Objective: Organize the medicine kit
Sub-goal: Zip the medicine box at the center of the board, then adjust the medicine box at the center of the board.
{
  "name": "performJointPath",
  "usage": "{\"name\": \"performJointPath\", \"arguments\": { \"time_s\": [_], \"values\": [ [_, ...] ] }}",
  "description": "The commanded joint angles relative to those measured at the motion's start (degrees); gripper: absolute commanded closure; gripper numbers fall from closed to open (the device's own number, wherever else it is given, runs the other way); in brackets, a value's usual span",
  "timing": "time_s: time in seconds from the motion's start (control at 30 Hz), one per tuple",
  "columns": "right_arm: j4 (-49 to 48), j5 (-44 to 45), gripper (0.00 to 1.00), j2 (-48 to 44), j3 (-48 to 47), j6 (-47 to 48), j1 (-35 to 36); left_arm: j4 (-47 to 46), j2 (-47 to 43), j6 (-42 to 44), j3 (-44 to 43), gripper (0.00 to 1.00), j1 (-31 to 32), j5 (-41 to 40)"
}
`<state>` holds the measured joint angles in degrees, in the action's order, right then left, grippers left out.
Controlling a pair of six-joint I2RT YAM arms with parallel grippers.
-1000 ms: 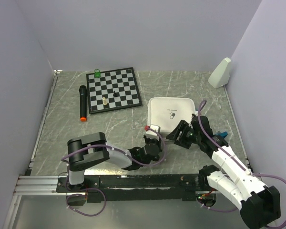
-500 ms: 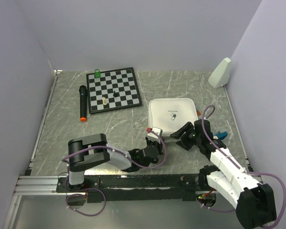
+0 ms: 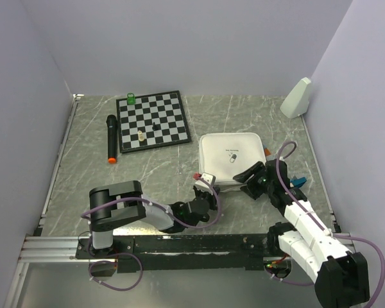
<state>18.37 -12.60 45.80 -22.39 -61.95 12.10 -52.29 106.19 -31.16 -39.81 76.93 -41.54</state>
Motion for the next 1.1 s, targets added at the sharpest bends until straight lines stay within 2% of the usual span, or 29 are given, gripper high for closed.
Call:
{"name": "performJointPath", "arguments": {
  "time_s": [0.0,0.07,0.13,0.2,0.23,0.83,1.07],
  "values": [
    [-3.16,2.23,0.38,1.21,-1.34,-0.54,-1.28,6.5,-0.55,-0.48,2.72,0.99,1.91,2.43],
    [-4.56,1.27,0.52,2.27,-0.73,-0.71,-1.64,6.5,-0.72,-0.4,2.64,0.99,1.91,2.25],
    [-5.62,0.65,0.72,2.36,0.24,-1.06,-1.73,6.76,-0.9,-0.22,2.63,0.99,1.91,1.99],
    [-5.37,1.08,0.98,1.75,0.16,-1.07,-1.9,6.94,-1.16,-0.48,2.9,0.99,1.91,1.64],
    [-4.58,1.61,1.0,1.49,-0.1,-0.72,-1.9,7.2,-1.42,-0.48,3.07,0.99,1.91,1.29],
    [-0.79,3.2,1.0,-0.01,0.24,2.45,-3.31,15.19,-13.29,-10.32,14.05,0.99,1.39,-8.11],
    [0.43,2.58,1.0,2.54,-1.51,8.16,-3.31,20.03,-16.89,-15.33,16.52,0.99,-2.3,-7.77]
  ]
}}
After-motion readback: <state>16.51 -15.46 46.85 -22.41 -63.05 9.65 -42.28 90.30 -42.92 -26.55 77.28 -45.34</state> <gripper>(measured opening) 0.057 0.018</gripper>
